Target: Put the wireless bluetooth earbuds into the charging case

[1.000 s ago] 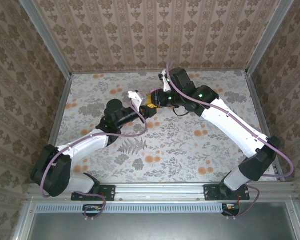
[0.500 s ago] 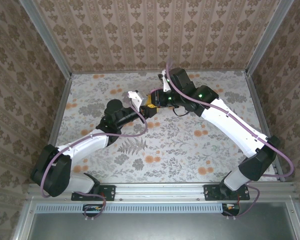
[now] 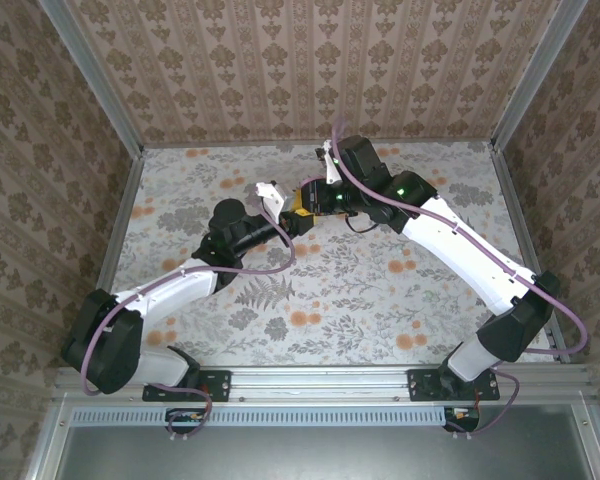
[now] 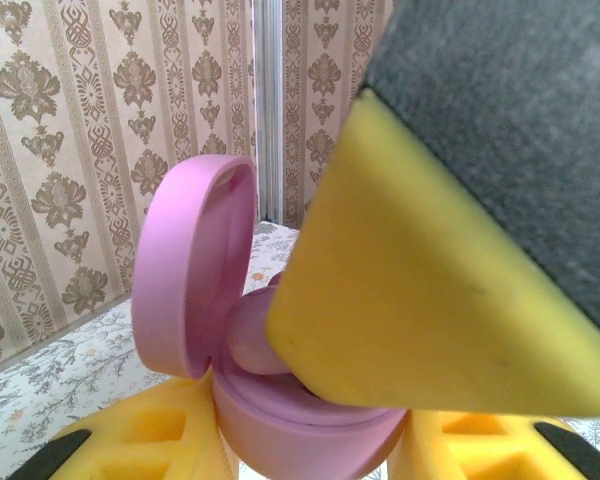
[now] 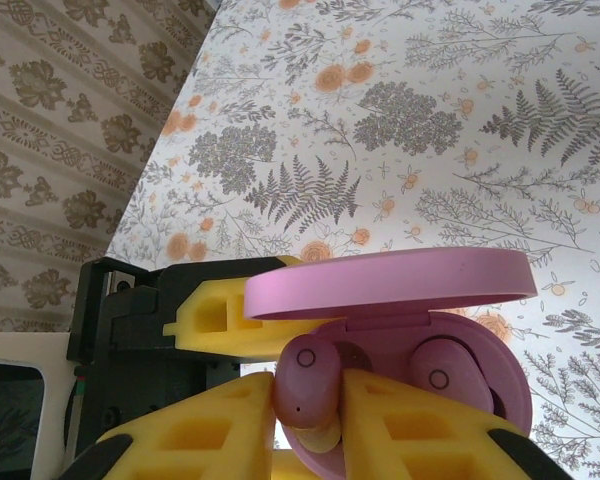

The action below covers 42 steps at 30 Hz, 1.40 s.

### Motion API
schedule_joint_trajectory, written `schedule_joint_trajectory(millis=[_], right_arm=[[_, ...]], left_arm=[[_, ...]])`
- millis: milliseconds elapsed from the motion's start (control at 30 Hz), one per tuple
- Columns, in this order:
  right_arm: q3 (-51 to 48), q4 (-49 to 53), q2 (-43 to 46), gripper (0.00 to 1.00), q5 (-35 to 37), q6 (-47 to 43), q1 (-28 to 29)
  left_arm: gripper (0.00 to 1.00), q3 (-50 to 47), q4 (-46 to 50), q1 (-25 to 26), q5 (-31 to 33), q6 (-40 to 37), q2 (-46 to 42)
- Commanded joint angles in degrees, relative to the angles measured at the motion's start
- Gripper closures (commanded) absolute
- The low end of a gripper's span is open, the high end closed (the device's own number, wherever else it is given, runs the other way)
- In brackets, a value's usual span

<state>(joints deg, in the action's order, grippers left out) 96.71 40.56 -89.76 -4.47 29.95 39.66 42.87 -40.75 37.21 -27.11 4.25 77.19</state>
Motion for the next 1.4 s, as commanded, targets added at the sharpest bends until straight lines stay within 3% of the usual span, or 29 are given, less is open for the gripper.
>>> schedule_joint_trajectory(millis=[0,1367], right_arm=[[1.47,2.63,-0.77,0.74,1.56,-1.08,0.33],[1.82,4.02,1.68,0.68,2.52,-1.39,0.24]], left_arm=[[0.64,-0.1,-2.43,0.38,0.66,-0.38,-1.87],[0.65,-0.1,-3.19,0.12,1.8,-0.18,-2.05]])
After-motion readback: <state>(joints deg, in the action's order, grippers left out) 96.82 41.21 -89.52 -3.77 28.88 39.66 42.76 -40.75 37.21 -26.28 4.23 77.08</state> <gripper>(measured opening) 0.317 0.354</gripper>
